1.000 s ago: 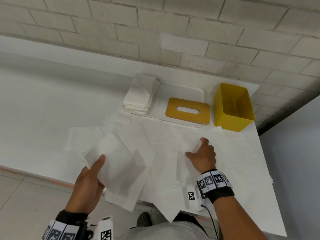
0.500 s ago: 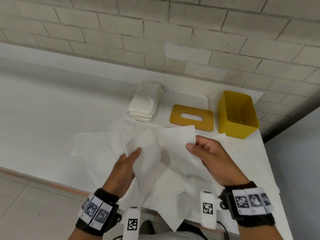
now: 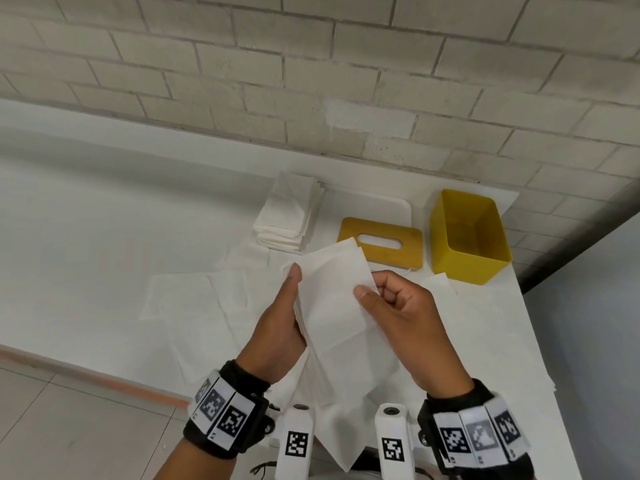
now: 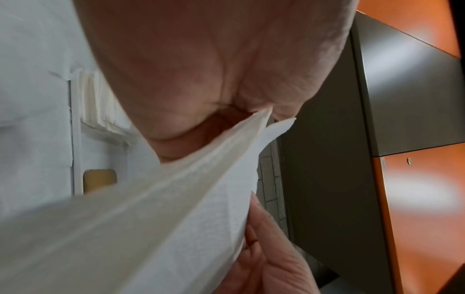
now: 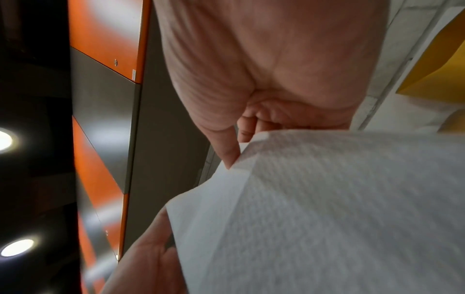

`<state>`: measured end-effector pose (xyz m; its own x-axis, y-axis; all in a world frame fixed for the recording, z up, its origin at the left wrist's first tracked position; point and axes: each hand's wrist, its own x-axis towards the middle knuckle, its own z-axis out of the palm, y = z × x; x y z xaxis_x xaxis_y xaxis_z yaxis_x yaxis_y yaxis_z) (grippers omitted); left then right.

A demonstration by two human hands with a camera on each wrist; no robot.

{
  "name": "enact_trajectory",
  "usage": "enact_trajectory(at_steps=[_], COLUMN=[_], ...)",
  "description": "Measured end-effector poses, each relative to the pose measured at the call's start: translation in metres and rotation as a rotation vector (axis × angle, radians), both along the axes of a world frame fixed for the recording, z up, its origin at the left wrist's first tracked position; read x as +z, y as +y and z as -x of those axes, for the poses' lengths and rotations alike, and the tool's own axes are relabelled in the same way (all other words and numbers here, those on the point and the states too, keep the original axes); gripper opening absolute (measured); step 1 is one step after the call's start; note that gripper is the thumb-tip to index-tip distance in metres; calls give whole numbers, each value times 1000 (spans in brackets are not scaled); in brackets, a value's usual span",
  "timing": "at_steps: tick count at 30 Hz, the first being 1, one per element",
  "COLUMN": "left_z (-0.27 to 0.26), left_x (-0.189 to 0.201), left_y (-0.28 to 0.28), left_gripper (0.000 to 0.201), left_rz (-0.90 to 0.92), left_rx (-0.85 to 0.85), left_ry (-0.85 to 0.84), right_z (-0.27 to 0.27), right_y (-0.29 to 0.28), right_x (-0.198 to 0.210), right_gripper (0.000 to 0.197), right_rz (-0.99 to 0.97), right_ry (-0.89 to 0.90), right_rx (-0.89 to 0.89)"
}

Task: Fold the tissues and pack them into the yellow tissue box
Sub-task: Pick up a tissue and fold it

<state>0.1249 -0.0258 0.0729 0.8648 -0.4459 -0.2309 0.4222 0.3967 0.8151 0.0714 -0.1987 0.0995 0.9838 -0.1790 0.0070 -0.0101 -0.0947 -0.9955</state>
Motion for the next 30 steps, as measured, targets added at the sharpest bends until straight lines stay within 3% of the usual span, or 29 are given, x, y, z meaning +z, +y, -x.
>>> enact_trajectory(at_steps=[2, 7, 10, 14, 18, 22, 24, 27, 29, 30], left_z=[0, 7, 12, 16, 20, 19, 14, 3, -2, -4], left_x=[0, -6, -7, -14, -13, -16, -18, -17, -13, -9], left_y=[0, 0, -2, -5, -9, -11, -8, 0, 4, 4], left_gripper=[84, 82, 64, 64, 34, 32, 37, 60, 45, 36], left_rz=[3, 23, -26, -47, -83, -216, -350, -642, -811, -879], left_rx=[-4, -59, -97, -69, -49, -12, -3, -98, -224, -293], left_ry=[-30, -142, -221, -227, -156, -166, -221, -487, -776, -914], right_z=[0, 1, 1, 2, 3, 3, 1, 1, 0, -1], right_y=[0, 1, 2, 2, 5, 8, 4, -9, -18, -20], right_x=[-2, -4, -6, -6, -5, -7, -13, -12, -6, -5], right_gripper=[8, 8, 9, 10, 11, 11, 20, 60, 72, 68], right_rz=[11, -28, -59, -82, -139, -111, 25, 371, 582, 674], right_ry=[7, 33, 39, 49, 67, 88, 63, -66, -134, -147], right_rx=[-12, -60, -78, -82, -101, -112, -167, -198, -6, 89])
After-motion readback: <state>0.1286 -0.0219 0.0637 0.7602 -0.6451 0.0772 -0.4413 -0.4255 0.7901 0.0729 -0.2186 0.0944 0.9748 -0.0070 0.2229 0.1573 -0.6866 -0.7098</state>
